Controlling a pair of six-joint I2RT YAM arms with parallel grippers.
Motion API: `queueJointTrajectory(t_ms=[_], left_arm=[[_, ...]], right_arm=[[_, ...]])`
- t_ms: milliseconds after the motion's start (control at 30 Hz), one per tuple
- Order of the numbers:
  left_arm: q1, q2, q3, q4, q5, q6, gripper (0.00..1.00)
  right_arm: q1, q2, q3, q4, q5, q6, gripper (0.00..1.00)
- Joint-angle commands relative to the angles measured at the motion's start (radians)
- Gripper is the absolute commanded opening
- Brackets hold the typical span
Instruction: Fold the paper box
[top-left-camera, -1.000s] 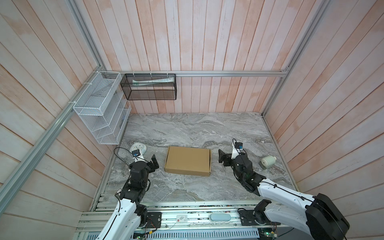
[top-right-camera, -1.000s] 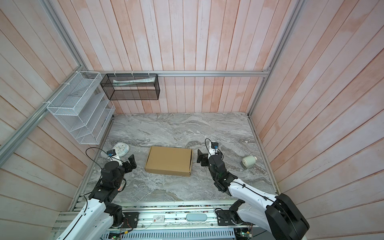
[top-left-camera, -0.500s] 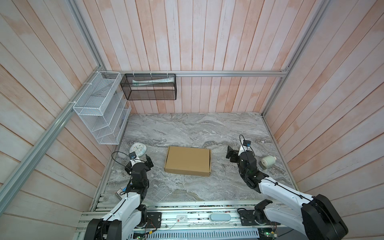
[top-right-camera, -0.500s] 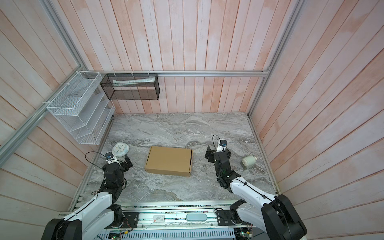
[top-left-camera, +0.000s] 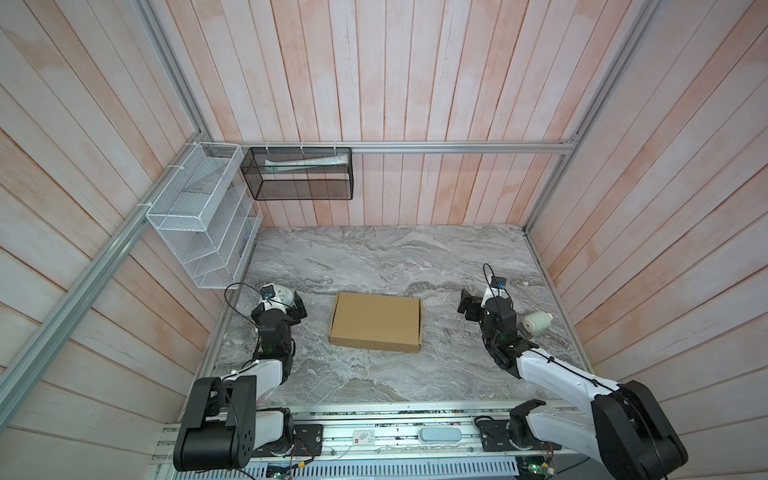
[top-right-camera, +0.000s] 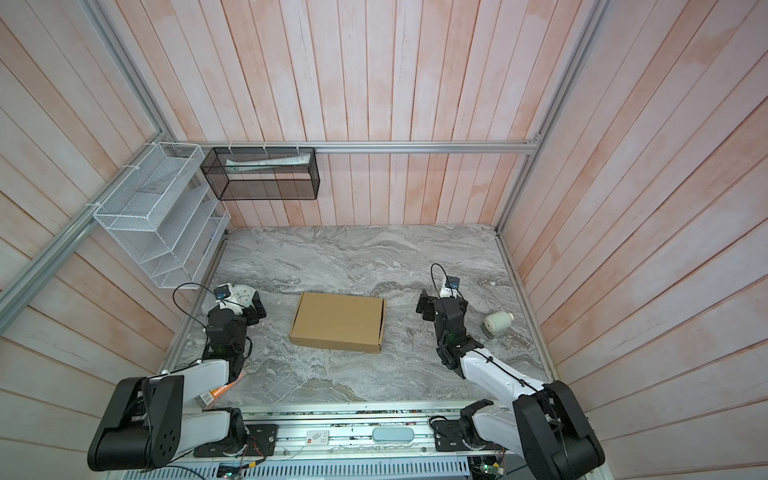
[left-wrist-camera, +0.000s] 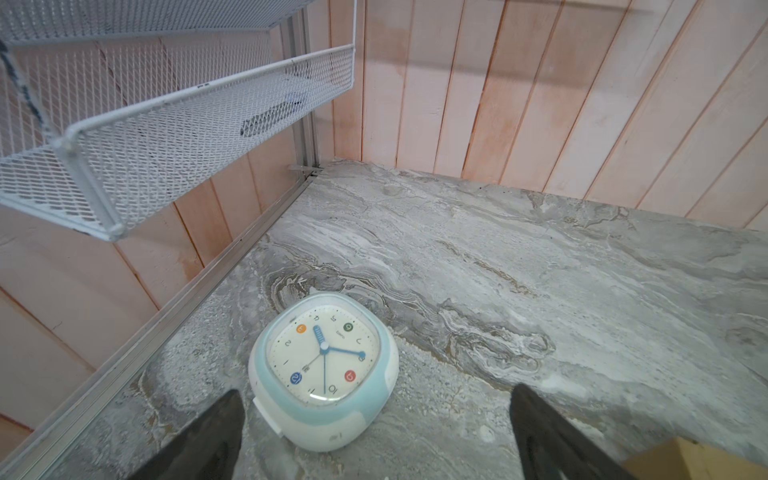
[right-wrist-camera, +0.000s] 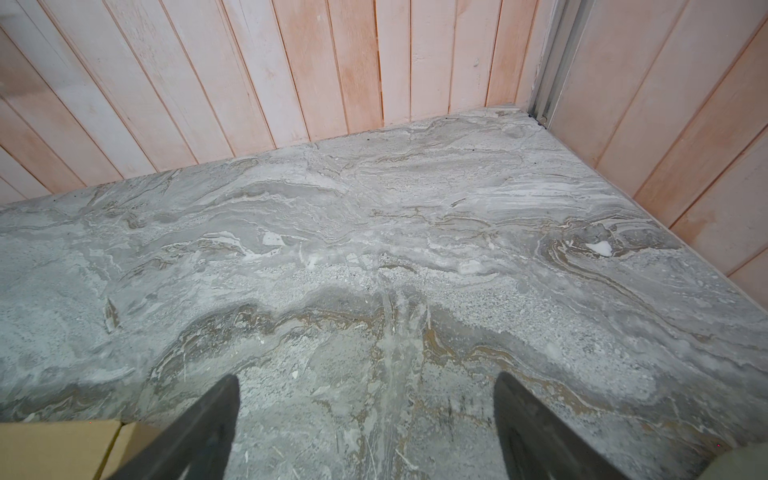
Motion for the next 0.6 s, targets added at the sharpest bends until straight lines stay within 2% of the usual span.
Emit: queueJointTrajectory(t_ms=[0,367,567], left_arm=[[0.007,0.032,0.039,0.061,0.06,0.038,1.0],[0.007,0.076,0.078,0.053,0.179,0.06,1.0],[0.007,0.138,0.038,0.198,0.209,0.044,1.0]], right_arm=[[-0.025,-0.011,-0.004,0.038,-0.028,-0.015,0.95],[-0.11,-0.045,-0.043,0.068,-0.092,0.021,0.95],[-0.138,-0.075,-0.037,0.05,-0.087,-0.013,0.95]])
